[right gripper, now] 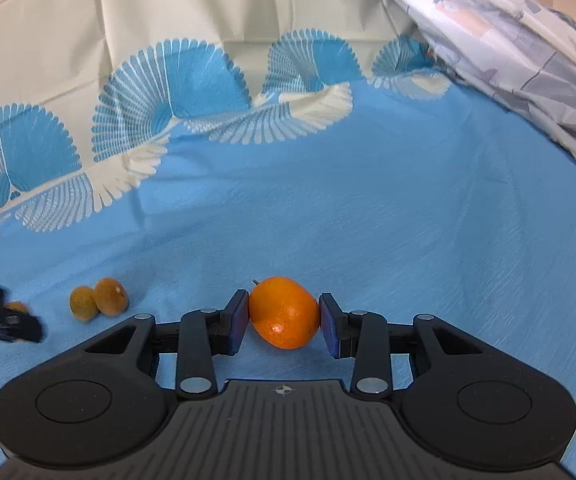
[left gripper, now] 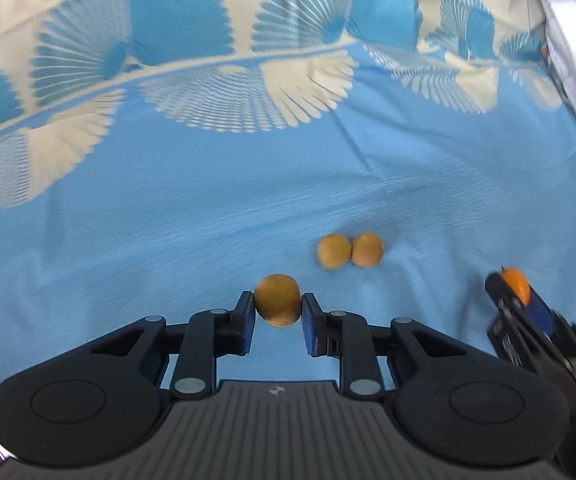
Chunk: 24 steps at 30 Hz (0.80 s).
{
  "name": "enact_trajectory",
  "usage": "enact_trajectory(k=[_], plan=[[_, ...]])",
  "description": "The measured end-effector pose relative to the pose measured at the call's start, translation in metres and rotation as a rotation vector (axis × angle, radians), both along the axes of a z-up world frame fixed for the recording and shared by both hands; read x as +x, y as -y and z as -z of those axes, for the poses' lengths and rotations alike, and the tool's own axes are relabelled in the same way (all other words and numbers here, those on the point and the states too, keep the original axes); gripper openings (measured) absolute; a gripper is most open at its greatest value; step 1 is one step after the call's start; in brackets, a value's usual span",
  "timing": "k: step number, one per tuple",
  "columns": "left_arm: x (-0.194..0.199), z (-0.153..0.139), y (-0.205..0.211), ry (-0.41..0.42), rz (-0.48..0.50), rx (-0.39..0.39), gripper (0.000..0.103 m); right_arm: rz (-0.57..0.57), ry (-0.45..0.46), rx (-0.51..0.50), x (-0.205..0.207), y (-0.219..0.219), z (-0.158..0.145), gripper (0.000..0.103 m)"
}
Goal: Organize fruits
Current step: 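Carry both fruits to the blue plate and open both grippers over it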
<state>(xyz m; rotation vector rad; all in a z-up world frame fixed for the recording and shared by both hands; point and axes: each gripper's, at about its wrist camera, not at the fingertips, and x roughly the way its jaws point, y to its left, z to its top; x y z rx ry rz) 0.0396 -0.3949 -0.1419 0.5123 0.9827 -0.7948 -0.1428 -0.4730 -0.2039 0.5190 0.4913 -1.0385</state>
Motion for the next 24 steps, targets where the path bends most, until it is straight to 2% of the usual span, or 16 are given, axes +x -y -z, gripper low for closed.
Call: enact_trajectory(k=[3, 6, 10, 16, 19, 24], plan=[[-0.012, -0.037, -0.049, 0.048, -0.031, -0.011, 0.027, 0.022, -0.010, -0.037, -0.007, -0.010, -0.011, 0.039], [-0.027, -0.072, -0.111, 0.096, -0.071, -0.013, 0.027, 0.006, 0.018, -0.051, -0.020, -0.031, -0.041, 0.039], [-0.041, -0.106, -0.196, 0.105, -0.165, 0.005, 0.027, -0.155, 0.079, -0.090, -0.048, -0.094, -0.094, 0.039], [-0.068, -0.137, -0.308, 0.136, -0.303, 0.028, 0.027, -0.449, 0.159, -0.012, -0.080, -0.203, -0.154, 0.040], [-0.080, -0.150, -0.354, 0.144, -0.351, 0.005, 0.027, -0.571, 0.193, 0.043, -0.080, -0.247, -0.175, 0.040], [-0.100, -0.166, -0.417, 0.164, -0.412, -0.062, 0.027, -0.741, 0.204, 0.050, -0.073, -0.309, -0.206, 0.040]])
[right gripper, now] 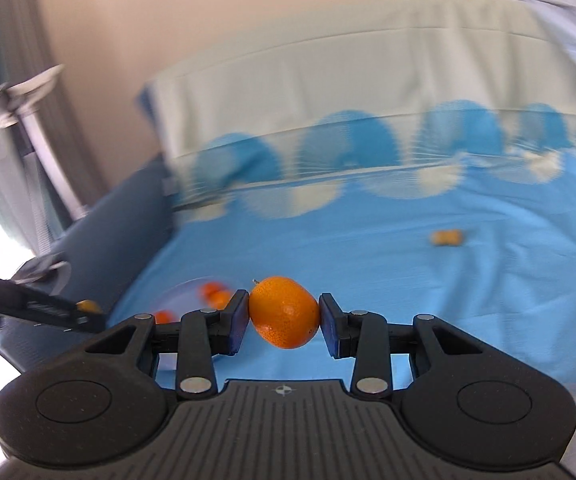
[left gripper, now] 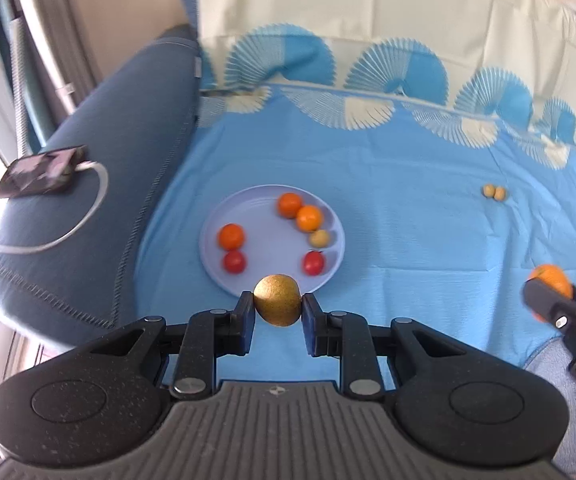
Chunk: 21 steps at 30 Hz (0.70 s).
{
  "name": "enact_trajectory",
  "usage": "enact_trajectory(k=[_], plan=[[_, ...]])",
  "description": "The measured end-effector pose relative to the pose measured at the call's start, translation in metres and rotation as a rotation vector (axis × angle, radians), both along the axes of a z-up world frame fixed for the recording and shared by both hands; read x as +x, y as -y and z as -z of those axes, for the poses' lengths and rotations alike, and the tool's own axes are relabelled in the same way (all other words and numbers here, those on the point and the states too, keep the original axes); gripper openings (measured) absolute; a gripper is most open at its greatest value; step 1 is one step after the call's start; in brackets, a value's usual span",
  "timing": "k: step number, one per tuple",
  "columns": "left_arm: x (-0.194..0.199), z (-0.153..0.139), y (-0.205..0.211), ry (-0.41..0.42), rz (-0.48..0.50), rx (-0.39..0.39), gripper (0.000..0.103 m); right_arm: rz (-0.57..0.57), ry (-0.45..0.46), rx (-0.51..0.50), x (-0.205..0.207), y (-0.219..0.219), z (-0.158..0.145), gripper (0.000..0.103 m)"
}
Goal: Organize fruits
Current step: 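Carry both fruits to the blue plate and open both grippers over it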
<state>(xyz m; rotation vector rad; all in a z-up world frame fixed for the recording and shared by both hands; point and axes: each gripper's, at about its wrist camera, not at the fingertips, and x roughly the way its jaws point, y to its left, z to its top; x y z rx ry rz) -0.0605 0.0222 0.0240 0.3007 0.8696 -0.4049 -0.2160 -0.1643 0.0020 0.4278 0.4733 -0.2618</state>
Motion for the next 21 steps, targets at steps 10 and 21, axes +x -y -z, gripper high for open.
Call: enact_trajectory(k=[10, 21], plan=[[-0.025, -0.007, -0.052, -0.004, -0.033, -0.109, 0.027, -0.149, -0.027, -0.130, -0.001, -0.072, -0.025, 0.040], [-0.019, -0.006, -0.062, -0.013, -0.038, -0.147, 0.027, -0.157, -0.044, -0.179, 0.000, -0.081, -0.029, 0.040]])
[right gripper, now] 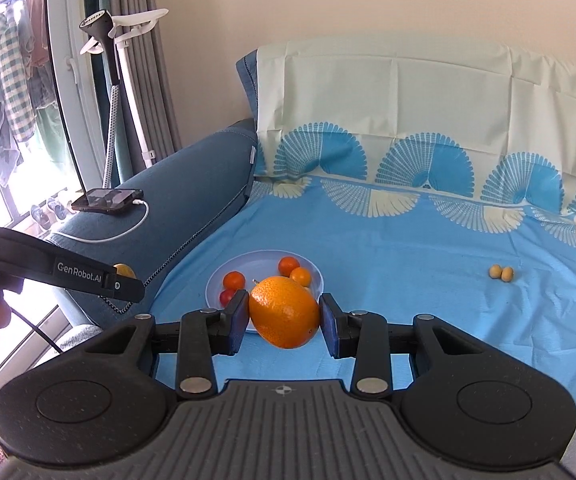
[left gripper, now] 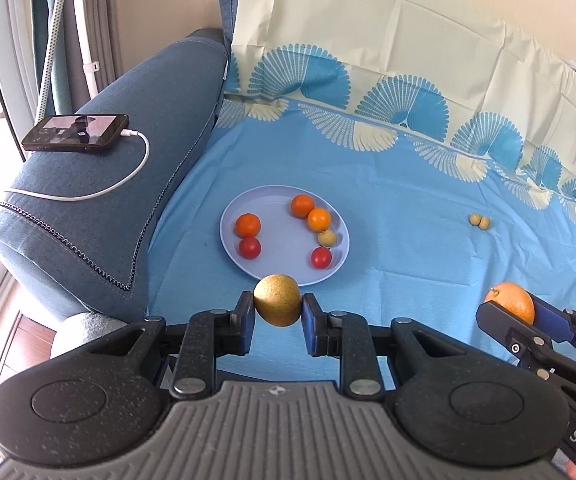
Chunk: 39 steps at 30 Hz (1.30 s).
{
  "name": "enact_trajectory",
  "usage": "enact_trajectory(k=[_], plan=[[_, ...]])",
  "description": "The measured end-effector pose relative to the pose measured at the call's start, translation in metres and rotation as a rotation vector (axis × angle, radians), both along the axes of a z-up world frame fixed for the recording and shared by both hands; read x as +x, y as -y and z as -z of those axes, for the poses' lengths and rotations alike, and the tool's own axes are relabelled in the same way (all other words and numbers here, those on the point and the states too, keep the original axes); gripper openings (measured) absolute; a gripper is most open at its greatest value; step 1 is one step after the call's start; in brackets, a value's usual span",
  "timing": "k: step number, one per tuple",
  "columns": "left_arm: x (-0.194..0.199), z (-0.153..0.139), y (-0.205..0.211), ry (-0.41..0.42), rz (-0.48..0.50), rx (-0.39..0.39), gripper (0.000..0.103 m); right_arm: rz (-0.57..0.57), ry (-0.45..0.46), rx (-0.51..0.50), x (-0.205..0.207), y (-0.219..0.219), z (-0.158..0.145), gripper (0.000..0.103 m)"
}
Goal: Organize fruits
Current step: 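Carry both fruits to the blue plate and open both grippers over it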
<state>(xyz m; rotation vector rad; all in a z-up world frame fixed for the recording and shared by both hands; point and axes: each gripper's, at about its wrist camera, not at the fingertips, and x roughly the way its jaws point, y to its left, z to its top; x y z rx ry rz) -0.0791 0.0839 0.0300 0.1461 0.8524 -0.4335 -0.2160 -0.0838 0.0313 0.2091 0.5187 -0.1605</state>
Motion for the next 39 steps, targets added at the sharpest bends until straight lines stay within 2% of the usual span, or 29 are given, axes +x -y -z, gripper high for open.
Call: enact_trajectory(k=[13, 20, 26, 39], plan=[[0.022, 0.012, -0.002, -0.032, -0.038, 0.002, 0.027, -0.004, -0.053, 0.008, 0.019, 0.003, 0.010, 0.040], [0.054, 0.021, 0.000, -0.053, -0.068, 0.008, 0.027, -0.004, -0.075, 0.000, 0.042, 0.009, 0.018, 0.040], [0.095, 0.035, 0.013, -0.057, -0.083, 0.032, 0.027, -0.015, -0.107, 0.009, 0.084, 0.019, 0.032, 0.040], [0.191, 0.094, 0.058, -0.134, -0.081, 0.090, 0.027, -0.066, -0.209, 0.000, 0.194, 0.033, 0.086, 0.040]])
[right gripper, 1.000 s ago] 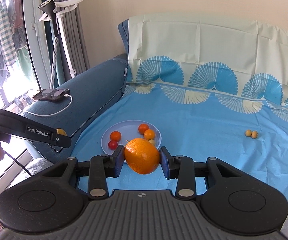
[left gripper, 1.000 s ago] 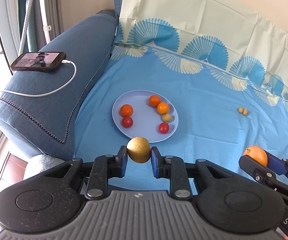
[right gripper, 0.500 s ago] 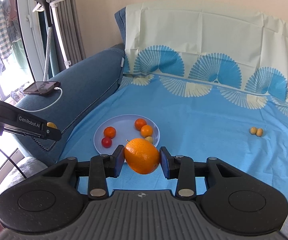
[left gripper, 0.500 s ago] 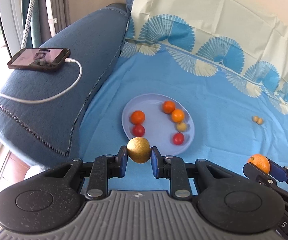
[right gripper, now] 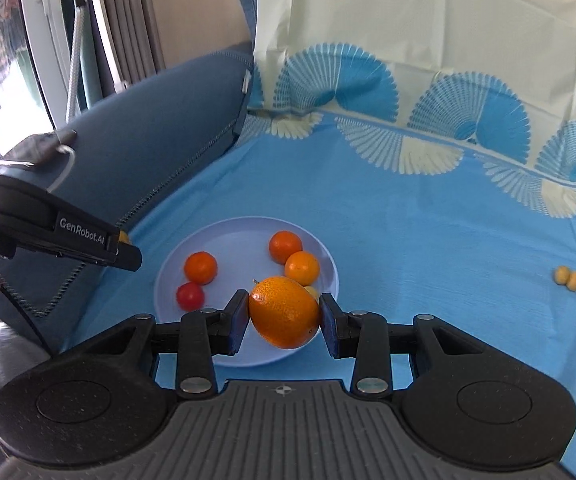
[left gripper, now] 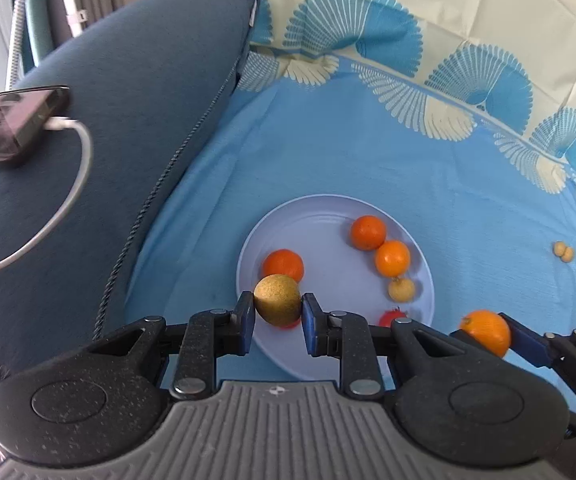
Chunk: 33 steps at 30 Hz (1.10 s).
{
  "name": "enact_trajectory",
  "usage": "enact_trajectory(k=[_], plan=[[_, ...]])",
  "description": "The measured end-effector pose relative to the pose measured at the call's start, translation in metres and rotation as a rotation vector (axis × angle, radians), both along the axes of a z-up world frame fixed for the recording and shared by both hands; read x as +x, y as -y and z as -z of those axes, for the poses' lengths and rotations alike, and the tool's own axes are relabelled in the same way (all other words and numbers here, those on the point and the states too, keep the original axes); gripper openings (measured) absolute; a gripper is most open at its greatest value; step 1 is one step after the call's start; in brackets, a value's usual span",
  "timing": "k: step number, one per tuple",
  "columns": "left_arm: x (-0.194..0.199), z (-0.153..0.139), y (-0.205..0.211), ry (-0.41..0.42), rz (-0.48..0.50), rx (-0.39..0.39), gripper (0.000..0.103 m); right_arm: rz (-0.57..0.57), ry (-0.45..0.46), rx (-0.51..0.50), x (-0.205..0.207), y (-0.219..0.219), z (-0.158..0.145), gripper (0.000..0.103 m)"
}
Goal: Organize fruits
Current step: 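Carry both fruits to the blue plate and open both grippers over it, then withdraw both open tools from the plate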
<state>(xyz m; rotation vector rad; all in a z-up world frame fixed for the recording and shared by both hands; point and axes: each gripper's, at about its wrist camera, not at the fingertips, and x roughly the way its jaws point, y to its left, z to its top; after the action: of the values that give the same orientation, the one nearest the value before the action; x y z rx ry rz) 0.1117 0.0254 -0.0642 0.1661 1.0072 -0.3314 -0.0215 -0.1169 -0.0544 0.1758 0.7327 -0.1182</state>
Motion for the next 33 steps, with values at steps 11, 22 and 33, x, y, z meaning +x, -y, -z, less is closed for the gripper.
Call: enact_trajectory(k=[11, 22, 33], plan=[[0.044, 0.049, 0.030, -0.044, 0.022, 0.073, 0.027, -0.053, -0.088, -0.039, 0.052, 0.003, 0.049, 0.040], [0.021, 0.009, 0.004, 0.097, 0.046, 0.012, 0.103, -0.070, -0.044, -0.069, 0.047, 0.004, 0.027, 0.083], [-0.085, -0.026, -0.059, 0.042, -0.068, 0.026, 0.103, 0.024, -0.012, -0.008, -0.069, -0.026, -0.030, 0.098]])
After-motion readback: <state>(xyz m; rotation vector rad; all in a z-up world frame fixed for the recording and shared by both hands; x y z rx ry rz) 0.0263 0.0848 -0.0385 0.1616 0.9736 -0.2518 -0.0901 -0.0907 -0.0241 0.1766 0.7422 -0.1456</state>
